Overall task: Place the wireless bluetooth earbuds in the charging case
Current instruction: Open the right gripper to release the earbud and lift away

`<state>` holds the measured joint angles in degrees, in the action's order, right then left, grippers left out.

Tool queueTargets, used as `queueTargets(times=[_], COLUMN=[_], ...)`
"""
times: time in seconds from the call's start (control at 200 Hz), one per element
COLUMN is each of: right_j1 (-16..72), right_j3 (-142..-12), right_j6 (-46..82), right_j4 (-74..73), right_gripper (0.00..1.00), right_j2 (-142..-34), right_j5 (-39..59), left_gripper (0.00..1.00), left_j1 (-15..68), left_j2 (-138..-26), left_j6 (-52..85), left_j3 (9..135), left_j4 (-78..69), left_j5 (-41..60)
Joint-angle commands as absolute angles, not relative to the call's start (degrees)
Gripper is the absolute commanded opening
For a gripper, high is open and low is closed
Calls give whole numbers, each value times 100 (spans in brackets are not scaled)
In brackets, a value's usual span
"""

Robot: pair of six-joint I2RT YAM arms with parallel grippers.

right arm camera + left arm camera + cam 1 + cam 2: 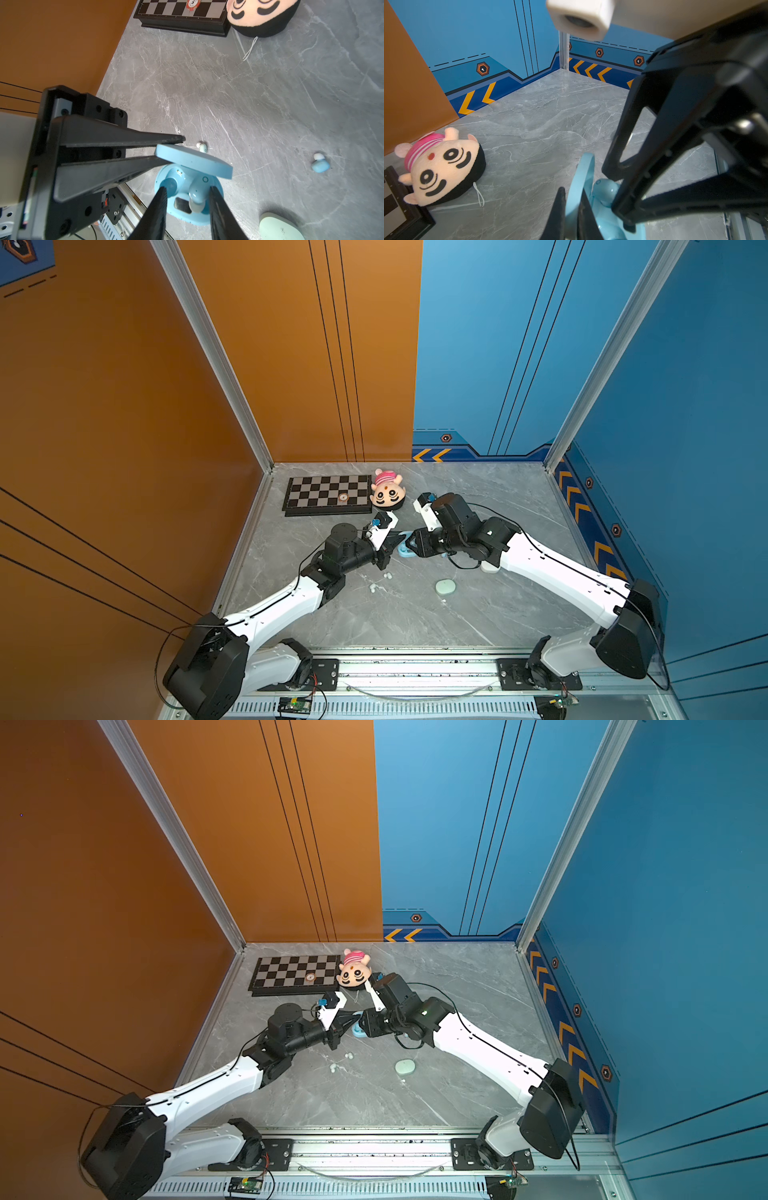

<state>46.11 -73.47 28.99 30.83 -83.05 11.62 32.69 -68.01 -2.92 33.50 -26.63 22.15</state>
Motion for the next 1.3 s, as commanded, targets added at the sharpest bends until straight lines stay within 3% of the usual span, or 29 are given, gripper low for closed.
queueTargets(times=[0.0,0.616,1.296], right_j1=[4580,4490,4512], right_j3=[-7260,-7315,-7398], right_j6=[3006,3070,2782], right_j4=[3047,3052,3135], right_gripper=[36,35,20], right_j2=[-8164,-8315,-8429], right_j5=[1087,847,952], left_gripper=[0,0,0], left_j1=[3296,3322,3311], left_j2=[-6803,-6688,-6688], left_j6=[-189,-158,-108], left_j3=[3480,3582,3594], left_j4=[-2856,-2856,-2856], left_j5=[2263,2284,2250])
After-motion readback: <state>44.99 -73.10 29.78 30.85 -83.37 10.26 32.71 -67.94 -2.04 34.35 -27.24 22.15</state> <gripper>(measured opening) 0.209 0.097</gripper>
